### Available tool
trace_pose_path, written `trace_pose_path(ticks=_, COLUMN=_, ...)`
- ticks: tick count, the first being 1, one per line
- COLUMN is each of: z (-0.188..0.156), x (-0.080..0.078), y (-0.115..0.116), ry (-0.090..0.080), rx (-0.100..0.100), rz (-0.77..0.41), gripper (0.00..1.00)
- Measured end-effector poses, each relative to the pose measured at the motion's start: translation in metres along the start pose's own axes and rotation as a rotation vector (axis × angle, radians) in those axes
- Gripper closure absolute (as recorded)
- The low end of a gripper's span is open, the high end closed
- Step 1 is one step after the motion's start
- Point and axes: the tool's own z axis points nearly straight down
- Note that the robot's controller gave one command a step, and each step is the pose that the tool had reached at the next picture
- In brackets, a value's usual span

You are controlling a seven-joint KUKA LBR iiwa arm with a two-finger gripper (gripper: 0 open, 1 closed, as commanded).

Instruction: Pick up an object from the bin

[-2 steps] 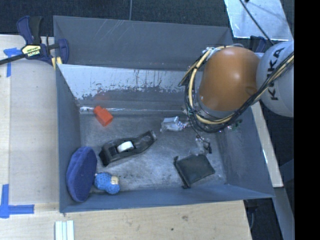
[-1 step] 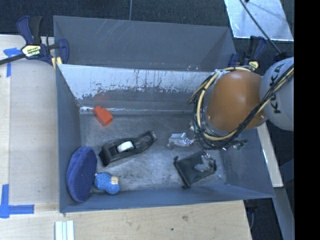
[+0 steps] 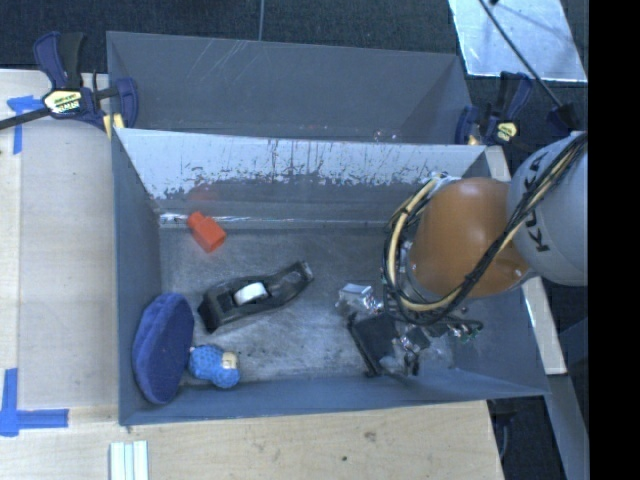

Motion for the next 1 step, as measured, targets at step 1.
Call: trace_pose_path(ticks=1, z=-0.0009, x=-0.0008, y=-0.0005, ry=-0.002, rx=0.002, rz=-0.002, gripper=1.0)
